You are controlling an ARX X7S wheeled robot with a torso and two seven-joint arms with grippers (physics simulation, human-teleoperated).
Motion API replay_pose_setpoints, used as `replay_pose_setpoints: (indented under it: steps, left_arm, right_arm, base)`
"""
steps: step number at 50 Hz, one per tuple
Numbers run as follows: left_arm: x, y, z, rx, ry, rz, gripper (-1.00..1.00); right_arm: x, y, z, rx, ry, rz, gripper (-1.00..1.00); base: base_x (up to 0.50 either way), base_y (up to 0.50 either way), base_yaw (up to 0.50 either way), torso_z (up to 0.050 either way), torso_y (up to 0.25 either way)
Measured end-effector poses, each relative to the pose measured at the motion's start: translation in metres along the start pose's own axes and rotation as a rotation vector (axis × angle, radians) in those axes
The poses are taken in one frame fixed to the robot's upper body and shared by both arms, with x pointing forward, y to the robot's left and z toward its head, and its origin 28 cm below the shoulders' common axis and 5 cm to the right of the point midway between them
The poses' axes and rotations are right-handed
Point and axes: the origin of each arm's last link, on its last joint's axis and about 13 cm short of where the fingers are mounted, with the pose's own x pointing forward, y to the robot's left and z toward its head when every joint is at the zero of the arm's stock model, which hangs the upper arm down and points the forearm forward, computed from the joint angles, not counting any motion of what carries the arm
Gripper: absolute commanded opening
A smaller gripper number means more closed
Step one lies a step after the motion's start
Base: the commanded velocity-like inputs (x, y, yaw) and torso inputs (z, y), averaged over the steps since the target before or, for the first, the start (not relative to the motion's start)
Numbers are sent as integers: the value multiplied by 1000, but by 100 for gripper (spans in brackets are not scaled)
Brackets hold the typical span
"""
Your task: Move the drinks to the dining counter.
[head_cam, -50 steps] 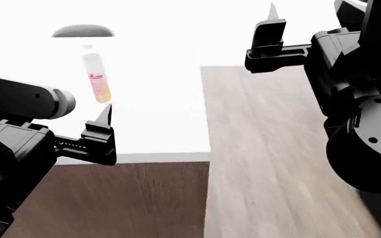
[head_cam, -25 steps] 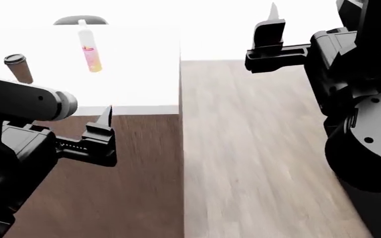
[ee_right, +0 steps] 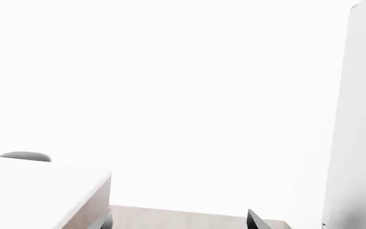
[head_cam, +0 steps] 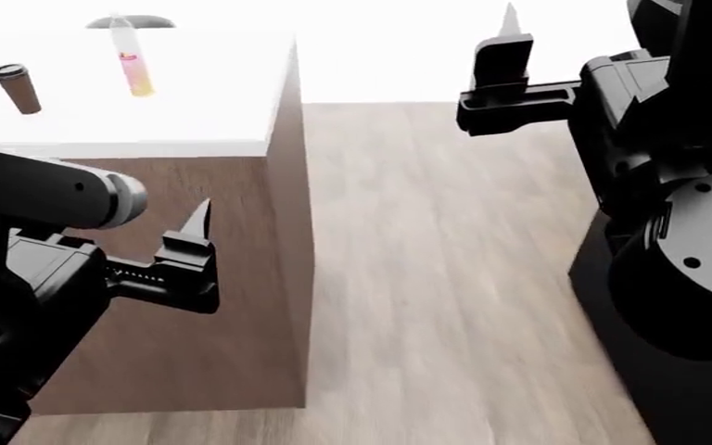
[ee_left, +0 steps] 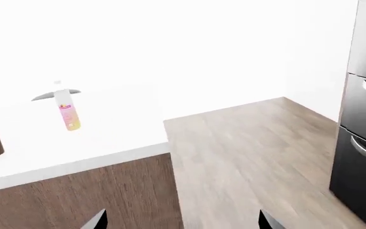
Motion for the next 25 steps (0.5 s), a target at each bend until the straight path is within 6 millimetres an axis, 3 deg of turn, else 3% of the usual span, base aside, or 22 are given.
replay_pose_setpoints:
  steps: [11,25]
  left_arm:
    - [0,0,-1,-1,1,-1,100]
    - [-1,0,-1,-1,3,-1,100]
  right_arm:
    - [0,1,1,-2,-1,6,100]
    - [0,-1,-1,6,13,-5,100]
  base:
    - [489,-380,0,0,0]
    - [-25,-365,-491,0,0]
